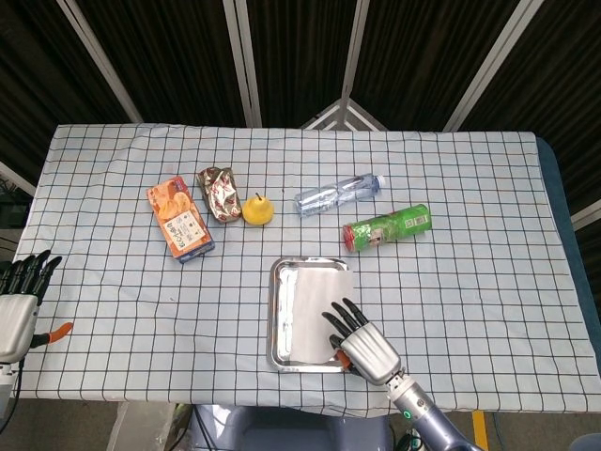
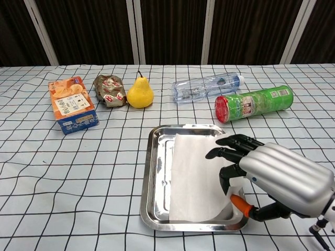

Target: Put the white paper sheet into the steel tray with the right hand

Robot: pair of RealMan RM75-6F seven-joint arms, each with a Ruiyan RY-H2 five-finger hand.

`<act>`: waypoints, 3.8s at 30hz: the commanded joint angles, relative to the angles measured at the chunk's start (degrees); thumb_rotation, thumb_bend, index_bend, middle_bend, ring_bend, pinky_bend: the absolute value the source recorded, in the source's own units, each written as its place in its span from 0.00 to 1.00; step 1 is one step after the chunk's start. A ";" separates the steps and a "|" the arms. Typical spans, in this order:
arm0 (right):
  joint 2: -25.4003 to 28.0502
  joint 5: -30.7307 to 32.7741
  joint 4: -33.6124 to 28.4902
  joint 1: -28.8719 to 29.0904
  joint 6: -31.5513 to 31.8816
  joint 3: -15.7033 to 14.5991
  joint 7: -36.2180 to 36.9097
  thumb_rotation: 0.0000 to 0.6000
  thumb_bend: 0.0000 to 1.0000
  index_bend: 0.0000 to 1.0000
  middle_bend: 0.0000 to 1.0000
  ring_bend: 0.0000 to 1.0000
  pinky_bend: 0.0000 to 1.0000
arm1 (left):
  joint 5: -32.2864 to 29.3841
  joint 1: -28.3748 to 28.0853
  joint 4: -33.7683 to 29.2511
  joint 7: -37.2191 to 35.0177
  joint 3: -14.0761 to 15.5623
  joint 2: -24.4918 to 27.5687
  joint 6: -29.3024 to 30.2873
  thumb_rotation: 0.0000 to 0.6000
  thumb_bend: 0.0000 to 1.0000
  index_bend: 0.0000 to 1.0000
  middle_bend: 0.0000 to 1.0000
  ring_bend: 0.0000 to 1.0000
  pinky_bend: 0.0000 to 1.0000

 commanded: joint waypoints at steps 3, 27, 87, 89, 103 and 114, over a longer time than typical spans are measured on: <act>0.14 -0.46 0.39 1.02 -0.55 0.58 0.62 1.00 0.58 0.60 0.18 0.00 0.00 | -0.04 -0.01 -0.04 -0.03 0.00 -0.01 -0.03 1.00 0.07 0.00 0.00 0.00 0.00; 1.40 -5.92 3.96 4.90 -1.27 -1.30 4.30 1.00 0.58 0.61 0.19 0.00 0.00 | -0.24 -0.02 -0.25 -0.20 -0.03 0.00 -0.11 1.00 0.07 0.00 0.00 0.00 0.00; 8.96 10.67 -9.27 7.74 -15.36 3.70 -26.98 1.00 1.00 0.18 0.05 0.00 0.00 | -0.36 -0.34 -0.48 -0.50 0.07 0.12 -0.76 1.00 0.07 0.00 0.00 0.00 0.00; 8.27 11.78 -8.90 7.99 -15.91 4.06 -28.12 1.00 1.00 0.18 0.05 0.00 0.00 | -0.38 -0.36 -0.45 -0.59 0.09 0.13 -0.84 1.00 0.07 0.00 0.00 0.00 0.00; 5.87 15.39 -6.23 8.47 -16.64 3.66 -30.75 1.00 1.00 0.18 0.05 0.00 0.00 | -0.39 -0.46 -0.42 -0.75 0.15 0.19 -1.06 1.00 0.07 0.00 0.00 0.00 0.00; 4.82 14.89 -5.03 8.82 -16.14 2.74 -30.01 1.00 1.00 0.18 0.05 0.00 0.00 | -0.51 -0.44 -0.56 -0.73 0.12 0.21 -1.04 1.00 0.06 0.00 0.00 0.00 0.00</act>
